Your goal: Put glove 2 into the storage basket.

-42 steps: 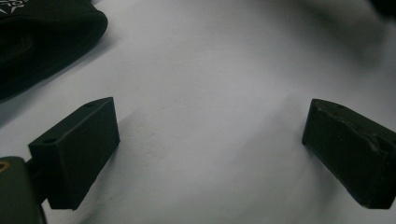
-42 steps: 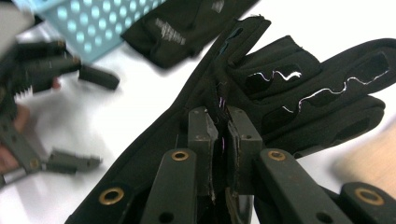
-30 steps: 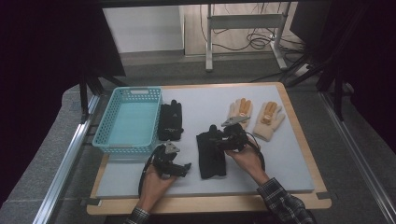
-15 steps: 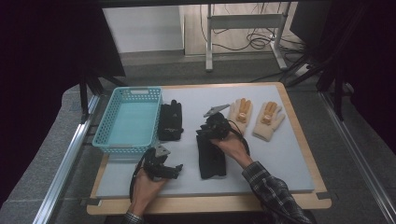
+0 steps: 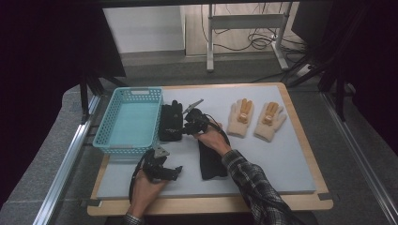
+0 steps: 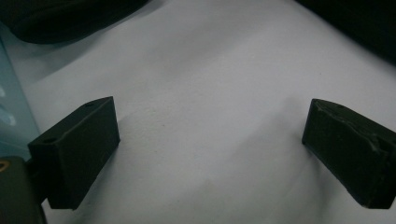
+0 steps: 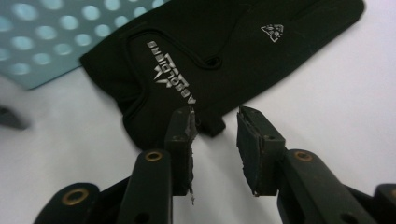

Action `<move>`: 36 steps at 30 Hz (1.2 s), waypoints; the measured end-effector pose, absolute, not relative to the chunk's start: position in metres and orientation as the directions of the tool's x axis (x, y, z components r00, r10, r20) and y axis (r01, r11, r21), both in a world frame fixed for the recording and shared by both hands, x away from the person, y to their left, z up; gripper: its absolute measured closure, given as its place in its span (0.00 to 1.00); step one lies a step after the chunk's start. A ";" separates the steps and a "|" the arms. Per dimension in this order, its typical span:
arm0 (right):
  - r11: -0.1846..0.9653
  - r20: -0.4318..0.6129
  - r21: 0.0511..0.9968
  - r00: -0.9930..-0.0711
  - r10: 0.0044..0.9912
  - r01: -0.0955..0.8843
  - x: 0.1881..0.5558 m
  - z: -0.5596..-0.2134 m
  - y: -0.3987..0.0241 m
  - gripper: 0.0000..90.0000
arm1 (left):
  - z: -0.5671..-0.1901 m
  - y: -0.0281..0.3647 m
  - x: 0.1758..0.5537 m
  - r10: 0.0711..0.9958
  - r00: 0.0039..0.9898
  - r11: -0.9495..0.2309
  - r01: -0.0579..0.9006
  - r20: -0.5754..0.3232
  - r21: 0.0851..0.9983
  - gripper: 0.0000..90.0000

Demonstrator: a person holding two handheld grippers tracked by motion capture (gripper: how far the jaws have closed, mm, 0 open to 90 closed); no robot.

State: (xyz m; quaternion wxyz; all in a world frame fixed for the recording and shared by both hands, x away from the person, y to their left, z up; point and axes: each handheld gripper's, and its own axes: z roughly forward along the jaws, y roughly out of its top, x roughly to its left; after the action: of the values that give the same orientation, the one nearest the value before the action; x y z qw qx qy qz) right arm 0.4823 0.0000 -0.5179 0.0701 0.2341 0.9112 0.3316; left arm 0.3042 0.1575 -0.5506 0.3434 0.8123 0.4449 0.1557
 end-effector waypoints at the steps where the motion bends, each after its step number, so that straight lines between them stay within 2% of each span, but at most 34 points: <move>1: 0.676 0.025 0.630 -0.881 0.473 0.381 0.484 -0.521 0.003 0.72 | -0.551 0.157 0.304 0.830 0.556 -0.369 0.615 -0.051 0.696 0.05; 3: 0.684 0.028 0.617 -0.880 0.474 0.388 0.485 -0.523 0.005 0.74 | -0.551 0.157 0.304 0.830 0.556 -0.369 0.615 -0.051 0.696 0.05; 5: 0.682 0.042 0.623 -0.886 0.461 0.384 0.485 -0.525 0.008 0.89 | -0.551 0.157 0.304 0.830 0.556 -0.369 0.615 -0.051 0.696 0.05; 6: 0.682 0.042 0.623 -0.886 0.461 0.384 0.485 -0.525 0.008 0.89 | -0.551 0.157 0.304 0.830 0.556 -0.369 0.616 -0.052 0.696 0.05; 7: 0.693 0.010 0.617 -0.884 0.467 0.373 0.482 -0.525 0.008 0.94 | -0.551 0.157 0.304 0.830 0.556 -0.369 0.615 -0.051 0.696 0.05; 14: 0.655 0.043 0.647 -0.876 0.481 0.391 0.468 -0.512 -0.010 0.94 | -0.551 0.157 0.304 0.831 0.553 -0.364 0.616 -0.054 0.698 0.05; 16: 0.661 0.079 0.643 -0.892 0.445 0.387 0.447 -0.503 -0.026 0.93 | -0.551 0.157 0.304 0.831 0.553 -0.365 0.616 -0.054 0.698 0.05; 18: 0.667 0.106 0.633 -0.897 0.428 0.393 0.441 -0.502 -0.031 0.92 | -0.551 0.157 0.304 0.831 0.554 -0.365 0.616 -0.054 0.697 0.05; 19: 0.666 0.104 0.634 -0.897 0.430 0.394 0.436 -0.499 -0.034 0.88 | -0.551 0.157 0.304 0.831 0.553 -0.365 0.617 -0.054 0.697 0.05; 20: 0.643 0.079 0.669 -0.896 0.437 0.373 0.435 -0.494 -0.040 0.77 | -0.551 0.157 0.304 0.831 0.554 -0.366 0.617 -0.054 0.697 0.05; 21: 0.629 0.072 0.683 -0.891 0.448 0.372 0.438 -0.492 -0.040 0.73 | -0.551 0.157 0.304 0.831 0.554 -0.366 0.616 -0.053 0.697 0.05; 24: 0.614 0.056 0.696 -0.882 0.469 0.371 0.446 -0.490 -0.037 0.69 | -0.551 0.157 0.304 0.831 0.553 -0.365 0.617 -0.054 0.698 0.05; 28: 0.629 0.021 0.694 -0.884 0.467 0.349 0.464 -0.502 -0.009 0.56 | -0.551 0.157 0.304 0.831 0.554 -0.365 0.616 -0.054 0.698 0.05; 31: 0.644 0.002 0.685 -0.885 0.466 0.341 0.468 -0.508 0.002 0.51 | -0.551 0.158 0.304 0.830 0.556 -0.368 0.616 -0.053 0.696 0.05; 32: 0.644 0.000 0.682 -0.881 0.473 0.345 0.473 -0.515 0.012 0.46 | -0.551 0.158 0.304 0.830 0.556 -0.368 0.616 -0.053 0.696 0.05; 36: 0.657 0.023 0.649 -0.873 0.487 0.383 0.482 -0.528 0.022 0.45 | -0.551 0.158 0.304 0.829 0.556 -0.369 0.616 -0.053 0.696 0.05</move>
State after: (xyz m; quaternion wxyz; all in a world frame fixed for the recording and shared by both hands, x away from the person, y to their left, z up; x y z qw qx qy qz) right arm 0.4824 0.0218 -0.5280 0.0768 0.2398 0.9070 0.3376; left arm 0.3044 0.1576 -0.5507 0.3432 0.8126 0.4447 0.1554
